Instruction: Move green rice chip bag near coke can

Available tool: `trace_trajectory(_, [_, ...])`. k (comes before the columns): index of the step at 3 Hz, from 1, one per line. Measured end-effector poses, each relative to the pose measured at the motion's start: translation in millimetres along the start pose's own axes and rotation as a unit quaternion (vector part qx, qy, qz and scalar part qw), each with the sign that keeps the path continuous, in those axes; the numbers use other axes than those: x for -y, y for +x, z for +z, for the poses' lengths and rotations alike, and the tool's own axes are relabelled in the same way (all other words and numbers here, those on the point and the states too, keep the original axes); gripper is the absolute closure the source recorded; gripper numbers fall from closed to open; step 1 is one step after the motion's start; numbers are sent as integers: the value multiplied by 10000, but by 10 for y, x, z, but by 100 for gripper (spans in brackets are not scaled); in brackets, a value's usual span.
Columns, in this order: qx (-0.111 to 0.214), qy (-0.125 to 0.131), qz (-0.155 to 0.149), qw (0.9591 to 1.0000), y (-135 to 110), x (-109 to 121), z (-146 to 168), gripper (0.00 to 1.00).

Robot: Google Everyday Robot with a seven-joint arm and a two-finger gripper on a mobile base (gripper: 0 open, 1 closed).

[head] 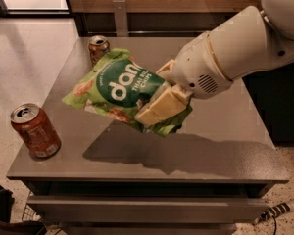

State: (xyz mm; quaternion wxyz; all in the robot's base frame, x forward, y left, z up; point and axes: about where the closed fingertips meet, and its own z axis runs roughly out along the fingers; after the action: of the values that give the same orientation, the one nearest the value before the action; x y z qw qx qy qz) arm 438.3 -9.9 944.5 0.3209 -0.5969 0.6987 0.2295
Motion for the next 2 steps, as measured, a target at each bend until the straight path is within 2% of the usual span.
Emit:
trace_trajectory(1, [-300,-24,-87,9995,5,-106,300,100])
trace_trajectory(2, [-657,-112,-397,9970,60,-240,539,100])
